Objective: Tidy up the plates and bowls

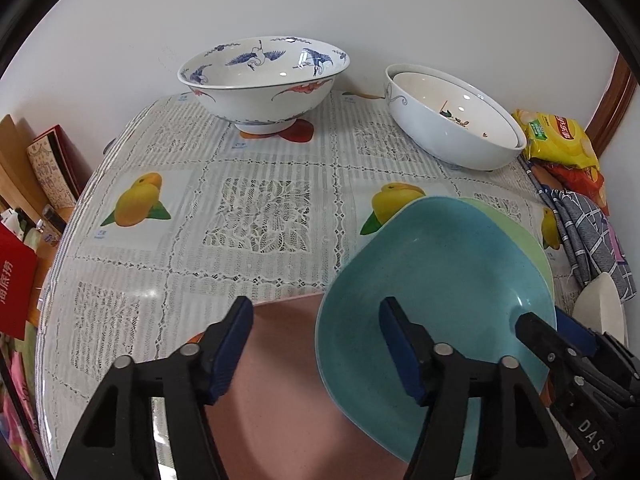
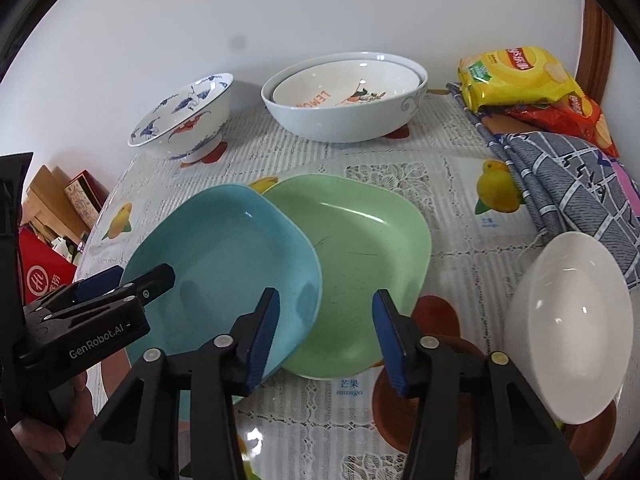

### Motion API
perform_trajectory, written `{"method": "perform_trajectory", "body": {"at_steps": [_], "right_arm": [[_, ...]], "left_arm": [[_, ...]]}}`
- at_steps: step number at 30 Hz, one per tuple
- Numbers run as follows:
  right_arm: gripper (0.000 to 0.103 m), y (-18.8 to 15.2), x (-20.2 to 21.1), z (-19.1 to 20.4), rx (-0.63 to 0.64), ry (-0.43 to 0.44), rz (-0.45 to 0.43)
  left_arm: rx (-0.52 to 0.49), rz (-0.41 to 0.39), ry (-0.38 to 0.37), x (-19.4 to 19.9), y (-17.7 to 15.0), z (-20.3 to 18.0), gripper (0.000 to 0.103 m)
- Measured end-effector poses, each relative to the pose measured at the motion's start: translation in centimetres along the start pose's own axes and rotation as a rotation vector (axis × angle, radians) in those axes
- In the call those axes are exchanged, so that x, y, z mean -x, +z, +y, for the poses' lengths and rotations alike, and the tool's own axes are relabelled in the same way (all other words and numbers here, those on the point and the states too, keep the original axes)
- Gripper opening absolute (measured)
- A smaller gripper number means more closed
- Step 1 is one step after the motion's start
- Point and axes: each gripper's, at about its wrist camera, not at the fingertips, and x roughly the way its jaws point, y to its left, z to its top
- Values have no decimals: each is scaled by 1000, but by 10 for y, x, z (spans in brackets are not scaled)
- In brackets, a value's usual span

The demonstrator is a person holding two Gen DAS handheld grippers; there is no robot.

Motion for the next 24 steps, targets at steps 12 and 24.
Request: {"method": "perform_trajectory", "body": {"at_steps": [12,24], "right_arm": [[12,-1,-3,8,-4,-6,-4],[12,-11,46,13,-21,4,-45]], "left_arm": [[10,-16,-82,11,-4,1,14],[13,-69,-97,60,-14,3,13]]}}
